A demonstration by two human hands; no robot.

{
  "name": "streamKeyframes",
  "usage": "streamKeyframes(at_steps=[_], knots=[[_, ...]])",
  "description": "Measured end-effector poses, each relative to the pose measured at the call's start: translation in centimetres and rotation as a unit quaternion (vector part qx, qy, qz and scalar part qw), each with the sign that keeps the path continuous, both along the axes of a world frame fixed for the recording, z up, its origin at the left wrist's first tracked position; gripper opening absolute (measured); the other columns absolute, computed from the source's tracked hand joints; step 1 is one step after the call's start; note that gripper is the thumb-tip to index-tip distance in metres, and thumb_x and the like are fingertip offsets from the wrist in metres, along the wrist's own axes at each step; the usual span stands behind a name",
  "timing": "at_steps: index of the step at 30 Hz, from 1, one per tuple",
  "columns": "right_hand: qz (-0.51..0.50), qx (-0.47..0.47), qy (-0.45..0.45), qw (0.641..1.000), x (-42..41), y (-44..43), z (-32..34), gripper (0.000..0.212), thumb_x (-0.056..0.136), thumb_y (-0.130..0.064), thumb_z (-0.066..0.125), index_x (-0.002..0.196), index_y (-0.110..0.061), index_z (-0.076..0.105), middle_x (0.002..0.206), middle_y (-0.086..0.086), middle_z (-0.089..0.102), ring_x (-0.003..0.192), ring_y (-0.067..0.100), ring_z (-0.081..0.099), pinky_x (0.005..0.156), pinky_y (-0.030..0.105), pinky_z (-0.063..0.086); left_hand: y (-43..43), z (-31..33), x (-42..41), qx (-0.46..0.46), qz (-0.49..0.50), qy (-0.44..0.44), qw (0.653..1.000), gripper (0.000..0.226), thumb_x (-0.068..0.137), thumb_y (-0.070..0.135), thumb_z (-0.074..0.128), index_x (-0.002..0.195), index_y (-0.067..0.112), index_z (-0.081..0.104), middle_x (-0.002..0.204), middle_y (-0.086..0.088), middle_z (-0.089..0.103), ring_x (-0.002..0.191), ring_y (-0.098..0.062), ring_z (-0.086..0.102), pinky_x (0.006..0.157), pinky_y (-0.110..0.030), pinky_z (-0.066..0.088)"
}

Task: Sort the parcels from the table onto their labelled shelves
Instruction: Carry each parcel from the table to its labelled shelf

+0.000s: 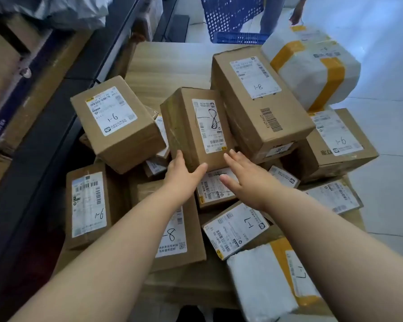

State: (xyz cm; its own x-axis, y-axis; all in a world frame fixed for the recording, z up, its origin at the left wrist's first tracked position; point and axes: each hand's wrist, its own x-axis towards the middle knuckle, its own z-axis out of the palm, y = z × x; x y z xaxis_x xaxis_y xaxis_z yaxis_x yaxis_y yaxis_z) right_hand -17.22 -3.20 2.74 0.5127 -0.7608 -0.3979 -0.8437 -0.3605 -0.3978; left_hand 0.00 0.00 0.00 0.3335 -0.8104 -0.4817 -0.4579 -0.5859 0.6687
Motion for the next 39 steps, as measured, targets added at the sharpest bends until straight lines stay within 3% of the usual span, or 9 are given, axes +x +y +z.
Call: streamKeyframes(at_steps=[10,14,18,23,28,30,33,36,39], knots=[[0.016,0.028,-0.021,0.999,1.4,0.6,-2.2,0.061,0.099,-0.048,0.027,0.152,-0.028,0.003,0.16,-0.006,-0.001,0.146,0.011,-0.004,0.116,0.032,0.006,-1.2,-1.0,-0.6,-0.008,0.1,0.102,0.99,0.123,0.055,0.071,0.066,0.148,0.042,-0.009,0.159,-0.003,0.016,0.144,-0.026,0.02,0.114,-0.051,0.026],[0.001,0.047,-0.048,0.998,1.4,1.1,-2.3,0.062,0.099,-0.047,0.029,0.151,-0.029,0.0,0.159,-0.008,-0.005,0.146,0.009,-0.005,0.116,0.032,0.007,-1.2,-0.5,-0.9,-0.028,0.133,0.086,0.987,0.11,0.063,0.061,0.074,0.146,0.047,0.004,0.153,-0.004,0.025,0.138,-0.026,0.027,0.11,-0.049,0.03],[0.001,0.029,-0.09,0.996,1.0,1.4,-1.9,0.06,0.099,-0.046,0.031,0.151,-0.033,0.003,0.159,-0.013,-0.003,0.145,0.005,-0.004,0.114,0.029,0.008,-1.1,0.4,-0.6,-0.072,0.165,0.119,0.976,0.098,0.07,0.047,0.078,0.145,0.046,0.015,0.146,-0.002,0.027,0.111,-0.014,0.037,0.09,-0.033,0.037],[0.001,-0.013,-0.154,0.988,0.7,2.5,-1.0,0.055,0.1,-0.041,0.033,0.15,-0.034,0.011,0.157,-0.019,0.0,0.14,-0.005,-0.006,0.108,0.022,0.001,0.1,1.7,-0.4,-0.127,0.187,0.153,0.962,0.104,0.056,0.058,0.077,0.144,0.047,0.024,0.144,0.003,0.037,0.127,-0.015,0.042,0.105,-0.038,0.038],[0.02,-0.109,-0.191,0.975,0.3,3.3,-0.3,0.052,0.099,-0.044,0.028,0.149,-0.033,0.016,0.149,-0.023,-0.003,0.137,-0.008,-0.011,0.117,0.028,-0.001,1.7,3.4,-0.3,-0.18,0.188,0.198,0.945,0.094,0.055,0.057,0.076,0.14,0.045,0.037,0.132,0.006,0.055,0.118,-0.012,0.055,0.102,-0.038,0.045],[-0.008,-0.158,-0.205,0.966,0.1,3.7,0.2,0.054,0.096,-0.048,0.019,0.148,-0.032,0.022,0.151,-0.019,0.001,0.139,-0.004,-0.008,0.116,0.028,-0.006,2.7,4.2,-0.5,-0.203,0.188,0.217,0.936,0.09,0.06,0.053,0.074,0.141,0.043,0.037,0.13,0.005,0.056,0.118,-0.012,0.055,0.102,-0.038,0.043],[-0.087,-0.179,-0.237,0.951,-0.1,4.1,1.7,0.052,0.097,-0.042,0.024,0.147,-0.027,0.03,0.157,-0.009,0.013,0.143,0.004,0.001,0.118,0.031,0.0,4.4,4.9,-0.7,-0.229,0.192,0.247,0.922,0.085,0.06,0.05,0.075,0.137,0.044,0.038,0.128,0.003,0.058,0.119,-0.017,0.056,0.103,-0.042,0.044],[-0.153,-0.143,-0.291,0.934,0.0,4.1,3.7,0.051,0.1,-0.039,0.032,0.148,-0.023,0.028,0.158,-0.007,0.015,0.144,0.01,0.01,0.116,0.029,0.012,6.0,5.5,-1.1,-0.231,0.197,0.273,0.913,0.1,0.057,0.052,0.076,0.145,0.038,0.03,0.132,-0.001,0.055,0.119,-0.021,0.056,0.102,-0.045,0.044],[-0.199,-0.09,-0.362,0.906,-0.3,4.2,5.1,0.059,0.097,-0.039,0.043,0.149,-0.026,0.021,0.155,-0.009,0.021,0.14,0.006,0.021,0.109,0.021,0.017,7.6,6.2,-1.4,-0.256,0.191,0.3,0.899,0.089,0.063,0.049,0.072,0.143,0.031,0.038,0.131,-0.004,0.058,0.115,-0.021,0.06,0.1,-0.042,0.045]])
